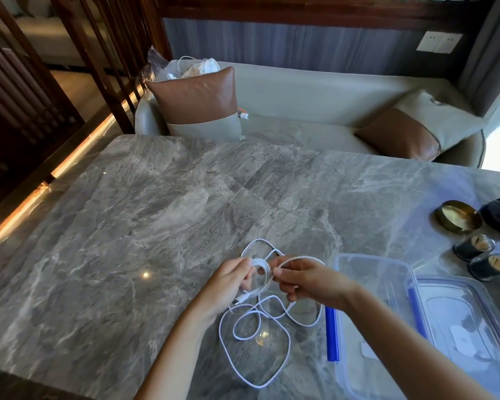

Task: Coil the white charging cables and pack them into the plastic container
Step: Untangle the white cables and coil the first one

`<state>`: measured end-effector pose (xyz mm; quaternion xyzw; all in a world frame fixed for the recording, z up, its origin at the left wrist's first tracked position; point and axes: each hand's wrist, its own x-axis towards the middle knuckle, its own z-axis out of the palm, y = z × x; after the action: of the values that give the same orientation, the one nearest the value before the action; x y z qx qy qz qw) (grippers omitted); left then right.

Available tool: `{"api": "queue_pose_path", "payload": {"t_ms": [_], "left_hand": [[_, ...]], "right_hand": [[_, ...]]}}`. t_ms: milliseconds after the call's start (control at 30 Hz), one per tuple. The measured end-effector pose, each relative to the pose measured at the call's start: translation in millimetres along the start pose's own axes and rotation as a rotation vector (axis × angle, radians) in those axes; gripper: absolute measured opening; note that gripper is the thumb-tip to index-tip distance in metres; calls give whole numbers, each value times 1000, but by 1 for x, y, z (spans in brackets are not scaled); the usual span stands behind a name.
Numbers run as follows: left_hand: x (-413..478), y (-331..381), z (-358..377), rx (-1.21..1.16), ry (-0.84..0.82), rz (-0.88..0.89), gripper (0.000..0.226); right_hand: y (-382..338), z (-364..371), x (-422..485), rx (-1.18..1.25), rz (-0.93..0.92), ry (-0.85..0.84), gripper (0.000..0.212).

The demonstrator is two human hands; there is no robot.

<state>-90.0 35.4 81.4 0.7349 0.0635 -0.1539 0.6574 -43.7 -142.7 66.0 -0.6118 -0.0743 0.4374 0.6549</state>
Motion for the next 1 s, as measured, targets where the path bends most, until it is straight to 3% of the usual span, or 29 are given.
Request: {"api": "queue_pose_path", "payload": {"t_ms": [167, 267, 333, 433, 500, 567, 733, 833, 1000], "left_hand": [[-3, 1, -7, 111, -255, -98, 27], [-1, 1, -8, 129, -382, -118, 37], [2, 0, -13, -39, -361, -137, 43], [7, -3, -24, -503, -349, -163, 63], [10, -7, -28, -736, -288, -134, 65], [8, -11, -22, -811, -194, -82, 56], [2, -15, 14, -558, 75, 97, 25], [3, -15, 24, -607, 296, 109, 26], [6, -16, 12, -712, 275, 110, 32]], "right_hand": [[-18, -11, 0, -258, 105, -285, 13], [-17, -6, 6, -368, 129, -322, 11], [-15, -6, 9, -317, 88, -260, 10], [-18, -4, 11, -106, -19, -121, 12], [-17, 0, 14, 43, -66, -5, 17], [-13, 7, 18, 140, -83, 122, 24], [-4, 27, 27, 360, -92, 272, 23], [-1, 38, 28, 405, -86, 268, 19], [1, 35, 22, 578, 69, 83, 11]]}}
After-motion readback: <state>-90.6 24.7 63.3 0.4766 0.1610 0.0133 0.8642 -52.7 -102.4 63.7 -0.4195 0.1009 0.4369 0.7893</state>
